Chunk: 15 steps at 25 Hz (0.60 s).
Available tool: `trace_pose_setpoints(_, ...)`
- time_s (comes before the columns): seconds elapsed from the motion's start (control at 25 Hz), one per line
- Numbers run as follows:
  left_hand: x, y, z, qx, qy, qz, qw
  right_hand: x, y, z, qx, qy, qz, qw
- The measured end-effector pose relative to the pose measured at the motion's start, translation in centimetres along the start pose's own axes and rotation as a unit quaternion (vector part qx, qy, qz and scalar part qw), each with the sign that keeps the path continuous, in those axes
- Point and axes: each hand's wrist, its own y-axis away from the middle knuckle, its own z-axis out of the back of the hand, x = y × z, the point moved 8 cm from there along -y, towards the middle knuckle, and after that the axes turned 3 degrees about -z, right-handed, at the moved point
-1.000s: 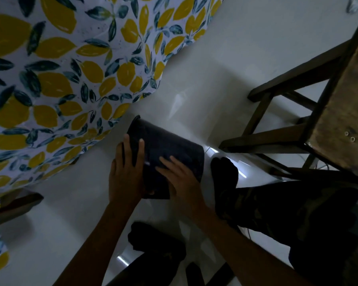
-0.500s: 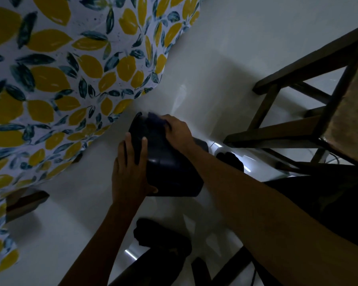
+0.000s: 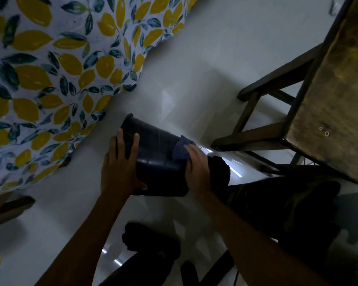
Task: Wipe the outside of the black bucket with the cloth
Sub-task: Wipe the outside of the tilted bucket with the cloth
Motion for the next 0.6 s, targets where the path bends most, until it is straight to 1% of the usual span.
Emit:
trace_pose_setpoints(0.08, 0.1, -0.4, 0.1, 0.003, -0.004, -0.001, 1.000, -0.4, -4.4, -1.0, 0.071, -0.030, -0.058, 0.995)
trace_pose_setpoints(0.12, 0.0, -0.6, 0.1, 0.007, -0.004, 0.000, 1.000, -0.5, -5.8, -1.3, 0.093, -0.049, -0.091, 0.990)
trace_pose_setpoints(0.16, 0.1, -0.8, 0.1, 0.010, -0.002, 0.002, 1.000, -0.6, -6.3, -1.6, 0.092, -0.065, -0.113, 0.987)
trace_pose_setpoints(0.2, 0.1, -1.0, 0.1, 0.011, -0.001, 0.002, 1.000, -0.3, -5.8, -1.4, 0.074, -0.074, -0.121, 0.987)
trace_pose_setpoints(0.28, -0.1, -1.3, 0.2, 0.008, -0.003, 0.004, 1.000, 0.2, -1.6, -0.8, 0.032, -0.059, -0.097, 0.993)
trace_pose_setpoints(0.32, -0.1, -1.3, 0.2, 0.007, -0.007, 0.005, 1.000, 0.5, 1.4, -0.9, 0.030, -0.022, -0.061, 0.997)
trace_pose_setpoints(0.4, 0.0, -0.9, 0.1, 0.001, -0.011, 0.007, 1.000, 1.6, 6.2, -1.7, 0.058, 0.070, 0.022, 0.996)
trace_pose_setpoints(0.44, 0.0, -0.5, 0.0, 0.000, -0.010, 0.007, 1.000, 2.2, 7.1, -1.8, 0.061, 0.088, 0.045, 0.993)
trace_pose_setpoints(0.52, 0.0, 0.1, -0.2, -0.010, -0.009, 0.006, 1.000, 3.5, 5.5, -1.3, 0.041, 0.083, 0.073, 0.993)
trace_pose_setpoints(0.56, 0.0, 0.3, -0.2, -0.015, -0.010, 0.005, 1.000, 4.0, 3.4, -1.4, 0.037, 0.082, 0.066, 0.994)
trace_pose_setpoints(0.6, 0.0, 0.5, -0.3, -0.017, -0.009, 0.004, 1.000, 4.0, 1.1, -1.9, 0.038, 0.084, 0.037, 0.995)
